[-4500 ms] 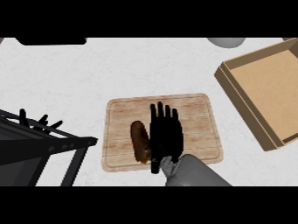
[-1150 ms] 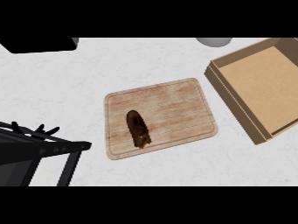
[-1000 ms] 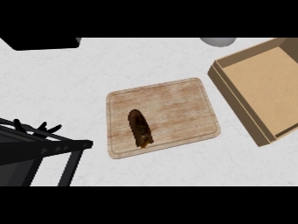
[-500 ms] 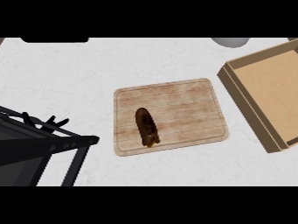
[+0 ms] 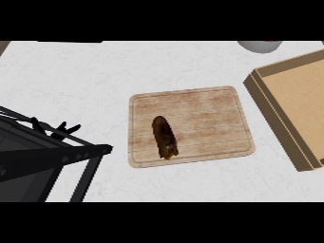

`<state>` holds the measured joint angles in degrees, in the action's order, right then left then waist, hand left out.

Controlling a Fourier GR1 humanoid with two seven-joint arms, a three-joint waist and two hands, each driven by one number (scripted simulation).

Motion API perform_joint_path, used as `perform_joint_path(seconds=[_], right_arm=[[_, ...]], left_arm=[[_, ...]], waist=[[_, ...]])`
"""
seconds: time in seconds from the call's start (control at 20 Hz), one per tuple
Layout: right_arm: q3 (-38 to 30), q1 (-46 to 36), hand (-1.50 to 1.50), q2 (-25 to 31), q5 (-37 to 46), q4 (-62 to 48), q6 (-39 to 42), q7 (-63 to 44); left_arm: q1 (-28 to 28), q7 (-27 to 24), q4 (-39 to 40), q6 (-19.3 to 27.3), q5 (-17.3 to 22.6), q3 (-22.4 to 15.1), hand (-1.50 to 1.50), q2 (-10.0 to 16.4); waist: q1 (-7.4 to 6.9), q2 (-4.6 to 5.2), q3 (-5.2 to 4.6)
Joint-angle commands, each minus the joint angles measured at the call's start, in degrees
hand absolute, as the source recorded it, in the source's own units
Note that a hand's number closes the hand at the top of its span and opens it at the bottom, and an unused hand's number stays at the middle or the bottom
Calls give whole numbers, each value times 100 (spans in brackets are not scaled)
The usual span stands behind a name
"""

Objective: Pick the lemon from the cutting board and place it in the cardboard box

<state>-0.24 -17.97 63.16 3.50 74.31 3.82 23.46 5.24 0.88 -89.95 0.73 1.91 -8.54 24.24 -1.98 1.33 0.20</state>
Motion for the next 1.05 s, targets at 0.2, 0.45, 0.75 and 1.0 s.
perform_joint_path(seconds=[0.2,0.45,0.75,1.0], right_arm=[[570,-493,-150,-714,-33,-1009,585,-409],[545,-871,-150,-1149,-125,-1624,692,-44],[-448,-1318,-150,-1755,-1403,-2368,900,122],[-1014,-1712,-150,-1526,-2193,-3101,1782,-127]], left_arm=[[-1081,13,-336,-286,29,-584,0,-652],[-1100,-31,-288,-339,34,-498,0,-716],[-788,-121,-333,-403,25,-343,0,-624],[-764,-35,-415,-373,-15,-403,0,-734]], waist=[[60,16,-13],[111,13,-4],[224,-26,6],[279,-23,2]])
